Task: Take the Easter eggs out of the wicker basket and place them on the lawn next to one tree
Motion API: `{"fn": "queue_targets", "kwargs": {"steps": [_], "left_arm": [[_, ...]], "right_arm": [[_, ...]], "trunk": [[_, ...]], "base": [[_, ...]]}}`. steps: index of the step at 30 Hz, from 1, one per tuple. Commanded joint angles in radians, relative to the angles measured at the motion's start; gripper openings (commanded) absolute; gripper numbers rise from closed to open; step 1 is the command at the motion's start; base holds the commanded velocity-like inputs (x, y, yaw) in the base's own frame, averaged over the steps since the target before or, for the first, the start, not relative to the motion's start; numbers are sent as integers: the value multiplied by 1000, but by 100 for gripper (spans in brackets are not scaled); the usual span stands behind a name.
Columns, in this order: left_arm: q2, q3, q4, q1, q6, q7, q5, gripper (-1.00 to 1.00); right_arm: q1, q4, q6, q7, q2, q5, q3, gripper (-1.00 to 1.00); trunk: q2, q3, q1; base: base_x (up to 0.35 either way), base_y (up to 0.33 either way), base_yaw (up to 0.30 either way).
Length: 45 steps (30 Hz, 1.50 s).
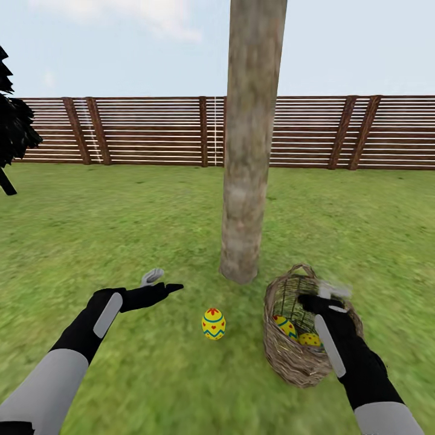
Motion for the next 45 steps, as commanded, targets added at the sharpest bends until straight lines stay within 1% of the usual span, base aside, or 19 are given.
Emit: {"fn": "queue_targets", "kwargs": {"steps": [1, 2, 3, 5, 7, 9, 13, 17, 18, 20, 23, 25, 27, 30, 31, 34, 36, 40, 45], "left_arm": [[0, -2, -1, -1, 4, -1, 2, 100], [0, -2, -1, -1, 4, -2, 2, 100], [0, -2, -1, -1, 4, -2, 2, 100], [1, -2, -3, -1, 4, -2, 2, 100], [3, -2, -5, -1, 3, -3, 2, 100], [14, -2, -6, -1, 4, -4, 4, 100], [23, -2, -7, -1, 4, -5, 5, 100], [27, -2, -8, -1, 4, -5, 5, 100], [27, -2, -8, -1, 4, -5, 5, 100], [27, -2, -8, -1, 5, -5, 5, 100], [29, -2, -10, -1, 5, -5, 5, 100], [37, -2, -12, -1, 5, -6, 6, 100], [40, -2, -22, -1, 7, -7, 7, 100], [41, -2, -44, -1, 10, -7, 8, 100], [41, -2, -45, -1, 10, -7, 8, 100], [42, -1, -48, -1, 10, -7, 8, 100], [44, 4, -49, -1, 11, -7, 8, 100], [45, 25, -49, -1, 11, -7, 8, 100], [45, 33, -48, -1, 11, -7, 7, 100]], "right_arm": [[-20, 83, 3, -8, -7, -10, -1, 100], [-48, 149, 1, -7, -15, -11, -2, 100], [-100, 254, -1, -6, -24, -13, -3, 100], [-161, 365, -3, 5, -30, -14, -3, 100], [-194, 417, 1, 22, -33, -12, -4, 100], [-212, 442, 5, 31, -34, -11, -4, 100], [-234, 464, 14, 37, -35, -11, -4, 100], [-289, 544, 28, 58, -35, -10, -4, 100], [-308, 578, 29, 64, -36, -10, -3, 100], [-368, 680, 29, 72, -38, -8, -3, 100], [-445, 795, 29, 74, -52, -10, -3, 100], [-493, 854, 29, 75, -61, -12, -3, 100], [-526, 876, 35, 77, -64, -12, -3, 100], [-557, 882, 87, 85, -67, -15, -4, 100], [-559, 882, 90, 88, -67, -15, -4, 100], [-565, 884, 107, 123, -80, -14, -4, 100], [-572, 885, 124, 137, -88, -14, -4, 100], [-578, 887, 135, 157, -92, -15, -4, 100], [-579, 887, 137, 174, -93, -15, -5, 100]], "trunk": [[0, -1, 0], [0, -1, 0], [0, -1, 0], [0, -1, 0], [0, -1, 0], [0, -1, 0], [0, -1, 0], [0, -1, 0], [0, -1, 0], [0, -1, 0], [0, -1, 0], [0, -1, 0], [0, -1, 0], [0, -1, 0], [0, -1, 0], [0, -1, 0], [-1, -9, 1], [-2, -24, 2], [-3, -43, 5]], "base": [[0, 0, 0], [0, 0, 0], [0, 0, 0], [0, 0, 0], [0, 0, 0], [0, 0, 0], [0, 0, 0], [0, 0, 0], [0, 0, 0], [0, 0, 0], [0, 0, 0], [0, 0, 0], [0, 0, 0], [0, 0, 0], [0, 0, 0], [0, 0, 0], [0, 0, 0], [0, 0, 0], [0, 0, 0]]}}
